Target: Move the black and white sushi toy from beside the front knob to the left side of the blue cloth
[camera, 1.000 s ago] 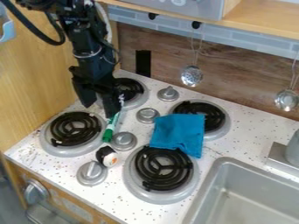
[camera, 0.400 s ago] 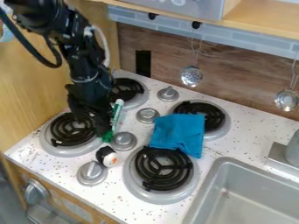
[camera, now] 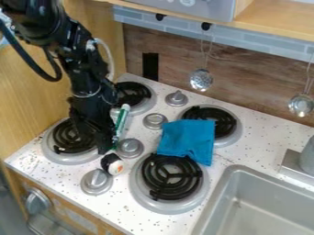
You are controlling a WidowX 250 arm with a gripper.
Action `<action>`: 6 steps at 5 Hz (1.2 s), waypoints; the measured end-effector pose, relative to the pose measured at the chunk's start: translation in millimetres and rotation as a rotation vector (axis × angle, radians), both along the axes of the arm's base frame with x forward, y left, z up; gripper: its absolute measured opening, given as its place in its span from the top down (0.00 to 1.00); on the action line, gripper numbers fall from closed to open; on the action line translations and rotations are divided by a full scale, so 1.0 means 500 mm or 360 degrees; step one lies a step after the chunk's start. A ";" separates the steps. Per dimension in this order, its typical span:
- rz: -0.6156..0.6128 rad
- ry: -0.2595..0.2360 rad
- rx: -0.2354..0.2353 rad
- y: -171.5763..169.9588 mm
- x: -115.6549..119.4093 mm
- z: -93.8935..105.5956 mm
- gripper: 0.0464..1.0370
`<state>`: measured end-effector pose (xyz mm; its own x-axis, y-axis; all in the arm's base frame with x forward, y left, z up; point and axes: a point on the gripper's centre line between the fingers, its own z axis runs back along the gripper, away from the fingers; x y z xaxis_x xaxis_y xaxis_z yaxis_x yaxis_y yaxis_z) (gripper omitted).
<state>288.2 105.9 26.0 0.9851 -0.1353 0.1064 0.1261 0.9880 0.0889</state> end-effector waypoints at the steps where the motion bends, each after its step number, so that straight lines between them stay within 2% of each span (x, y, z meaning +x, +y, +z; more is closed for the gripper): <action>1: -0.0047 0.0012 -0.0014 -0.004 -0.004 -0.014 0.03; 3: -0.0057 0.0004 -0.0093 0.000 -0.009 -0.042 0.03; 6: -0.0095 0.0010 -0.0115 -0.006 -0.010 -0.063 0.03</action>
